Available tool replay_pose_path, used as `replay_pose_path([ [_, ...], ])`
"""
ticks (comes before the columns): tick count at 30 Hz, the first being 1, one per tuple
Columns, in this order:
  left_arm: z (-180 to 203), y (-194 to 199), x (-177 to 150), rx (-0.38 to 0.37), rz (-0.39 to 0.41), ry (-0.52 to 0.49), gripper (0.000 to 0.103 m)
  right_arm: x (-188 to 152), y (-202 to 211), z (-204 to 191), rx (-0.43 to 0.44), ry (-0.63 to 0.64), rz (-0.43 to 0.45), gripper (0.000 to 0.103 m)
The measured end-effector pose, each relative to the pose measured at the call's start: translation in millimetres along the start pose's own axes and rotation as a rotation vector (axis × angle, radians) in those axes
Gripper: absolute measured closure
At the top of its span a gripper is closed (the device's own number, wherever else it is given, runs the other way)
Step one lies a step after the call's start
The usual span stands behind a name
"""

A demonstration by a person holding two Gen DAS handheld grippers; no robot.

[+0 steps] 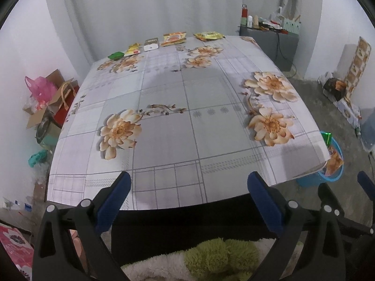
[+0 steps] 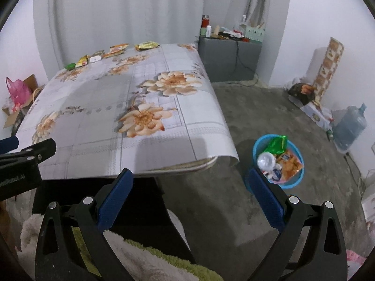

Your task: Collect trash

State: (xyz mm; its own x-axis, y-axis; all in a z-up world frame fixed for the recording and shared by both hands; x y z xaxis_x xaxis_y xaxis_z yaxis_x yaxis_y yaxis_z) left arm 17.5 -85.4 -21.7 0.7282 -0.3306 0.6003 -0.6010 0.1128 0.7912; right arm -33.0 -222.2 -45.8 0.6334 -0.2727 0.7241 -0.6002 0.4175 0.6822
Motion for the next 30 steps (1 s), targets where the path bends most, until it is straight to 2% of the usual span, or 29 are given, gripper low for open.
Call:
replay_pose_path([
  [5,1.8,3.7,4.2,0.014,0.029,-0.023,0.006,3.3,0.4,5.1,-0.013,-0.009,0.009,0.008],
  [9,-4.0,9.8,22.3,0.099,0.123,-0.094,0.006,11.6,1.0,10.4,-0.036,-0.013,0.04,0.008],
  [11,-8.4,11.2,24.1,0.12,0.139,-0.108,0.006,14.2,1.8,12.9,-0.04,-0.022,0.049,0.008],
  [18,-13.8,1.2,-0.9,0.104,0.057,-0.104,0.006,12.0,-5.1,15.7,-0.041,-0.034,0.013,0.008],
  [23,-21.5,1.3,-4.7,0.1,0.053,-0.059,0.006,13.2,-5.2,17.1,-0.05,-0.039,0.013,0.008],
  [30,-23.0,1.9,-5.1,0.096,0.054,-0.053,0.006,16.4,-4.6,23.3,-0.063,-0.047,0.017,0.008],
])
Point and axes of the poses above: each gripper's, at about its wrist camera, not at the fingertips, and y roughly against the way its jaws point, z to its right, x to its top, the point moved 4 cm from there along -y, roughly the way its jaws point, and after that the axes turned 4 degrees about z, right-handed, at the moved point
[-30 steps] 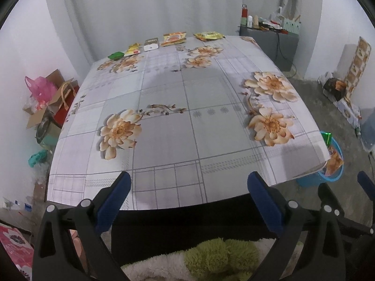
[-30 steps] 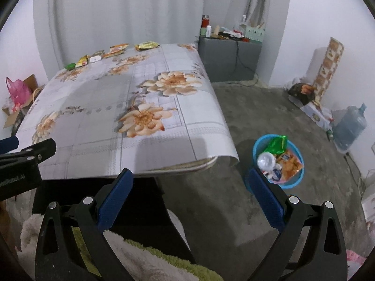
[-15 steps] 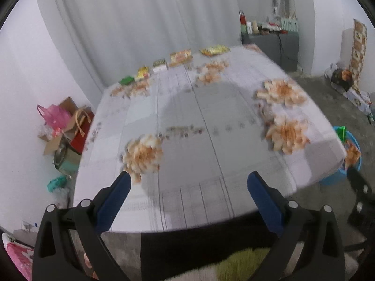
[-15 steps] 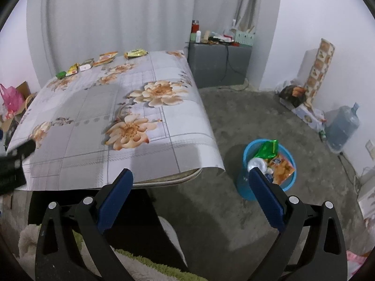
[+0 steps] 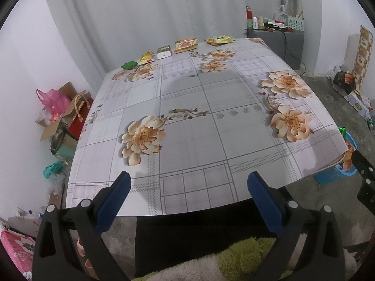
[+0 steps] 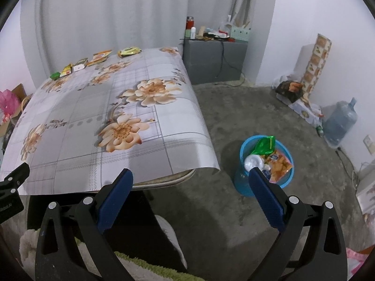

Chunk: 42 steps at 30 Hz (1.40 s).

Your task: Collect trash

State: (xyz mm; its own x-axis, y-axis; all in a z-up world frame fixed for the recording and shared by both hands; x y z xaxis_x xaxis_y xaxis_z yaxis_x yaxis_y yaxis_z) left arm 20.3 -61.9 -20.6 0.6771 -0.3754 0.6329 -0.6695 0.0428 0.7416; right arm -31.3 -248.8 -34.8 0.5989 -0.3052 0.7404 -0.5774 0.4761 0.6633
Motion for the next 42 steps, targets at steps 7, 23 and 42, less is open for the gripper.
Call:
replay_pose_path([
  [7,-0.9,-1.5,-0.6,-0.002,-0.005,0.01,0.006,0.3,-0.3,1.2,-0.005,0.002,-0.004,0.008],
  [23,-7.6,-3.9,-1.1,0.007,-0.01,0.031,0.006,1.1,1.0,1.9,-0.006,0.006,0.0,0.008],
  [42,-7.3,-1.8,-1.1,-0.008,-0.011,0.03,0.006,3.3,1.7,0.4,-0.012,0.018,0.004,0.008],
])
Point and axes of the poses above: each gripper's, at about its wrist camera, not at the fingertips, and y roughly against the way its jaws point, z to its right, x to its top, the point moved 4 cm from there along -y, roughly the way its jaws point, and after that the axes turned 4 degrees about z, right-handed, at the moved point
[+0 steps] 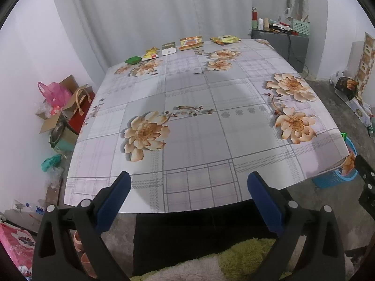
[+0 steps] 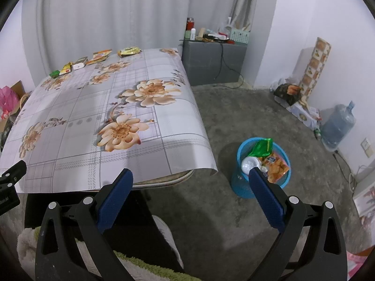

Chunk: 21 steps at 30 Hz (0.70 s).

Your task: Collect trash

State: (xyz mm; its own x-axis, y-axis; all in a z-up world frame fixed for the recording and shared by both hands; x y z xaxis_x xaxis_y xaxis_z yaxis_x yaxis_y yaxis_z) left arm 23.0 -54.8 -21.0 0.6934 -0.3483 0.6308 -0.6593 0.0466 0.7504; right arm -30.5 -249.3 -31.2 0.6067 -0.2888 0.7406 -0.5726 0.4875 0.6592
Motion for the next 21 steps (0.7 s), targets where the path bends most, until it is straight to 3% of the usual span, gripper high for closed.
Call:
replay_pose_path([
  [21,16.2,2.5,0.0,-0.046,0.005,-0.033,0.006,-2.1,0.2,7.5,-0.016,-0.014,-0.002,0.008],
])
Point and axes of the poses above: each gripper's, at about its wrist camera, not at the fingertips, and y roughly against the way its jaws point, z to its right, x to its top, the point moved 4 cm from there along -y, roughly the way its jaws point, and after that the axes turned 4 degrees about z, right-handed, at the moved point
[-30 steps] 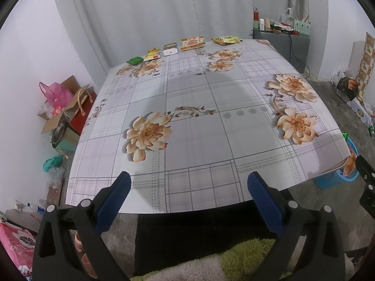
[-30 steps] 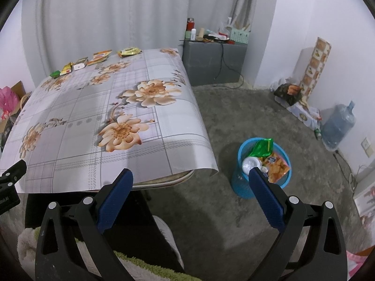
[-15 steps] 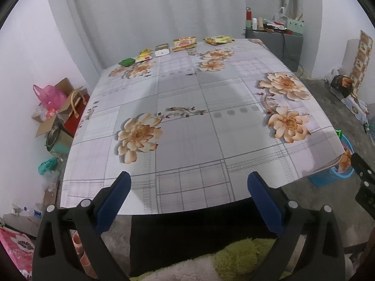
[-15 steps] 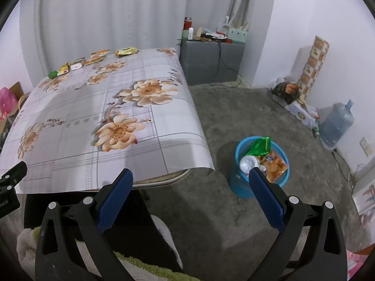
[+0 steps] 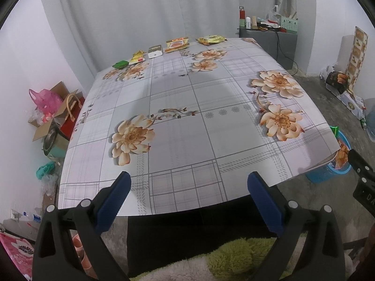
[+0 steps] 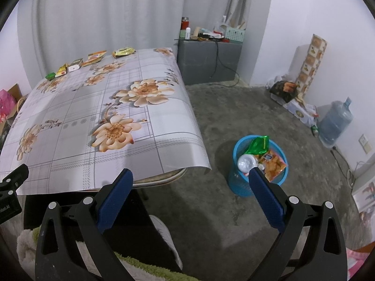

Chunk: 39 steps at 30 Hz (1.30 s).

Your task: Collect trash

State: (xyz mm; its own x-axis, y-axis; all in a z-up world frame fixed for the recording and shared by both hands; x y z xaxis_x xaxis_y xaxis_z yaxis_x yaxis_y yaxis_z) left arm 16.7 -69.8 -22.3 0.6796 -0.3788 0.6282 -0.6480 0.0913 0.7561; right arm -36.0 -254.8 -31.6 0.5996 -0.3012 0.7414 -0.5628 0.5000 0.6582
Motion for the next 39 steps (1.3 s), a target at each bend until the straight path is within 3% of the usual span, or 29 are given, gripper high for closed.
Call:
replay_pose_path([
  [39,3.1,1.0,0.0,0.002,-0.002,0.0,0.006,1.8,-0.1,-0.4,0.002,0.002,0.002,0.008],
])
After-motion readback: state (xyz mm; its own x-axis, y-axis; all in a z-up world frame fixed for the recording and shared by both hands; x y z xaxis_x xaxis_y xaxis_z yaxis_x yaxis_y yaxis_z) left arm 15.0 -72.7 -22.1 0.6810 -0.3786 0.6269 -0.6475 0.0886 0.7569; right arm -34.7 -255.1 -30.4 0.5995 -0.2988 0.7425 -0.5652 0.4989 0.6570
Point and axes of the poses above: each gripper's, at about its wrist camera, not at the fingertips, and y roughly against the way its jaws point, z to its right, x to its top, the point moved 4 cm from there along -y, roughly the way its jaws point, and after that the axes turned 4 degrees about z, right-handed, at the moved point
